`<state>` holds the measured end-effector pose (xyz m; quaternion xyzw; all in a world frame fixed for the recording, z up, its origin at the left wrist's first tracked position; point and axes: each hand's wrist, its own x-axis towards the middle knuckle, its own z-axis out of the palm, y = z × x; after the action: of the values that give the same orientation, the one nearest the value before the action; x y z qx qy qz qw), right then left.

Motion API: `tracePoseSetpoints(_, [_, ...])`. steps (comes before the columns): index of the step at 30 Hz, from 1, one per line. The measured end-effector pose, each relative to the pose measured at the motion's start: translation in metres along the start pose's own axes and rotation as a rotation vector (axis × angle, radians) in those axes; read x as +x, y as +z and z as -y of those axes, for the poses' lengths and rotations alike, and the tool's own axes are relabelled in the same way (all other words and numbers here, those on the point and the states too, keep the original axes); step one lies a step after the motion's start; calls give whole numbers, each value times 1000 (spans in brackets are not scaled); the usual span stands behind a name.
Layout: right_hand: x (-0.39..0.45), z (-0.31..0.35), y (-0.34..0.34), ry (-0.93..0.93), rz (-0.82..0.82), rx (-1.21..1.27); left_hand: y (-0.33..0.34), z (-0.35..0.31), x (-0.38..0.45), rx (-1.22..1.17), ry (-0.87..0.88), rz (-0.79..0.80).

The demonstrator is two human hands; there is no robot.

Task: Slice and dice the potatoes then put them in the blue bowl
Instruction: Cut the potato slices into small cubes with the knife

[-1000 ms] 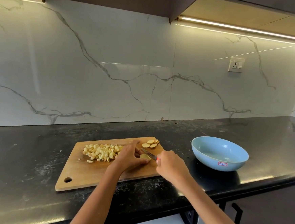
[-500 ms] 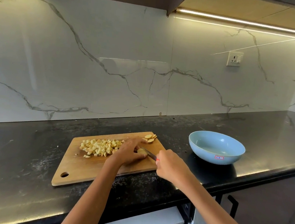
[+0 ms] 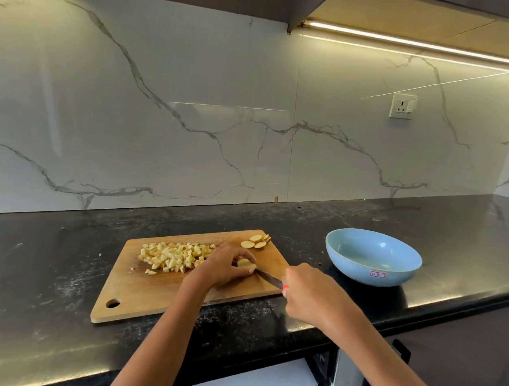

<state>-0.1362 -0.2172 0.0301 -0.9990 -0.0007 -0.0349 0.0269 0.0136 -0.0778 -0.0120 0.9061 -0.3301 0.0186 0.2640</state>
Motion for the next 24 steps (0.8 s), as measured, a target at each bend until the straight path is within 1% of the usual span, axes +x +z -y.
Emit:
tracePoseSetpoints(3, [-4,2,-17,-2,-29,-29,-1,-1,-2,-5,15,-11])
tracePoseSetpoints(6, [4,7,-23,11,-120,-4,0,-1,-5,-38,8,-41])
tracePoseSetpoints(9, [16,15,-15,51,-185,83,1,0,-5,-64,-61,-80])
tracePoseSetpoints(11, [23,19,-3,81,-201,139,3,2,-4,-65,-71,-113])
tracePoseSetpoints(15, [31,22,16,99,-172,188,4,3,-4,-85,-65,-151])
tracePoseSetpoints(24, [36,23,19,95,-148,186,5,6,-2,-102,-74,-156])
